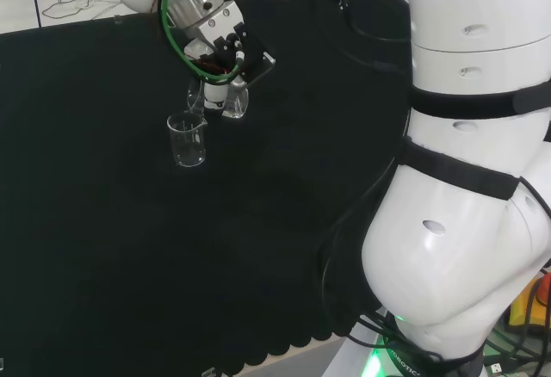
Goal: Pour the water from the handheld beaker into the one on the table.
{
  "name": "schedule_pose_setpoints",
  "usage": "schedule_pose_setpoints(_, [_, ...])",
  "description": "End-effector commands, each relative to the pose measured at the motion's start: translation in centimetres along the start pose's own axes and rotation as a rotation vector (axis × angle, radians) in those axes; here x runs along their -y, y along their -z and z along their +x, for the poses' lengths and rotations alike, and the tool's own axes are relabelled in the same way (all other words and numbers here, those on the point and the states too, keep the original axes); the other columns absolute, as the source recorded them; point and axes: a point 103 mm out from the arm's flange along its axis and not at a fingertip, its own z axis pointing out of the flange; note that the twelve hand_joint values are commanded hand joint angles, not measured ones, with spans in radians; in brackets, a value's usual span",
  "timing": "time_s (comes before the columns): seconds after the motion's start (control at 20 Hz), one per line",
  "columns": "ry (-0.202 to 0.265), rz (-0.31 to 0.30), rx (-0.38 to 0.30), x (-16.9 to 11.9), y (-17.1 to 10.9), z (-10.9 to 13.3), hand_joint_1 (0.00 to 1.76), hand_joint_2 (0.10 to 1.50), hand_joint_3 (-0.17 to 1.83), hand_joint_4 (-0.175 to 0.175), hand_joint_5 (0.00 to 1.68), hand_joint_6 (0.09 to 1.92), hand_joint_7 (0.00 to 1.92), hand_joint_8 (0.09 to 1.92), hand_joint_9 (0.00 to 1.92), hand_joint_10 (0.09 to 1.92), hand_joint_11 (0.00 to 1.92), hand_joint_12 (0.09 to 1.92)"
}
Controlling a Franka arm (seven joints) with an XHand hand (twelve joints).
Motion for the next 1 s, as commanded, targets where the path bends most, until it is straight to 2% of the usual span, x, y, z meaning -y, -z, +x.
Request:
schedule_pose_setpoints(0.05, [-0.007,0.023,0.036,0.01,0.38,0.22,1.28,1.11,-0.17,-0.074,1.05,0.87,1.26,0.72,1.21,1.0,1.06,0.82])
schedule_pose_setpoints(1.0, [-0.026,0.071,0.137,-0.3,1.14,1.04,1.28,1.11,-0.17,-0.074,1.05,0.87,1.26,0.73,1.21,1.0,1.06,0.82])
